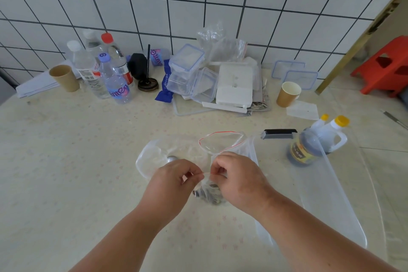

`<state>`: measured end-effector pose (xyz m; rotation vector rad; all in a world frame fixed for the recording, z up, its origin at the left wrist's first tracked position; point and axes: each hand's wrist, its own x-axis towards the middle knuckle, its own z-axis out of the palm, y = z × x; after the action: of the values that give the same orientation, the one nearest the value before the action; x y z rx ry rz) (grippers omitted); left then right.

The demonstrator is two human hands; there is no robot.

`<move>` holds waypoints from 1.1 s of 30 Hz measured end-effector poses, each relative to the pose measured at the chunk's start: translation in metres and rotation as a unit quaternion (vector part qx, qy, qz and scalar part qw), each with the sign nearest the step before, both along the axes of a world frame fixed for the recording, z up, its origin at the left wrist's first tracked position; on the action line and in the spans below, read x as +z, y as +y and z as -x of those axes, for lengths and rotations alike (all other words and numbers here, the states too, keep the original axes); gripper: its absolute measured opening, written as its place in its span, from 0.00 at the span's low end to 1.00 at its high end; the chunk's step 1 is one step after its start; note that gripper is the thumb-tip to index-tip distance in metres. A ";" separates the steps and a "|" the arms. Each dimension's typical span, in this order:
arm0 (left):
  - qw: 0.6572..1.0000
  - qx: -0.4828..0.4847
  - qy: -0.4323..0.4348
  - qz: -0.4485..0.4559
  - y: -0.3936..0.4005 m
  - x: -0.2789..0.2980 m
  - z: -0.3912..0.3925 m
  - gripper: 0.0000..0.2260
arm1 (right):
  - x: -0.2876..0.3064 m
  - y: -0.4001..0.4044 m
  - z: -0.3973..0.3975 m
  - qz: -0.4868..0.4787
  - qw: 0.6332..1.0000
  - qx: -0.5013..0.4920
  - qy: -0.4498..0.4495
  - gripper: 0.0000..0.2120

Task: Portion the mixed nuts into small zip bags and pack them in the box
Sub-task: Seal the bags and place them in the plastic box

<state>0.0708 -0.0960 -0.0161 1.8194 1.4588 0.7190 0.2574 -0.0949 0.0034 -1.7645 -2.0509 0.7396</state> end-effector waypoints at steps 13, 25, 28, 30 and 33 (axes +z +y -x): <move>1.000 0.003 -0.001 0.012 -0.002 -0.002 0.001 0.13 | -0.003 -0.003 -0.007 -0.012 0.999 -0.037 -0.009 0.09; 1.000 0.016 0.001 0.023 0.002 0.001 0.000 0.12 | -0.001 -0.007 -0.020 -0.021 0.999 -0.049 0.003 0.05; 1.000 0.012 0.008 0.022 0.001 0.003 -0.002 0.11 | -0.002 -0.008 -0.019 -0.019 0.999 -0.047 -0.004 0.05; 1.000 0.015 0.008 0.026 0.001 0.003 -0.002 0.11 | -0.002 -0.007 -0.020 -0.020 0.998 -0.056 0.004 0.04; 0.999 0.030 0.006 0.028 0.002 0.003 -0.001 0.13 | 0.000 -0.007 -0.024 -0.037 0.997 -0.063 0.006 0.04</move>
<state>0.0719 -0.0943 -0.0129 1.7467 1.5317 0.6903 0.2810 -0.1016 0.0033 -1.8241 -1.9132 0.6261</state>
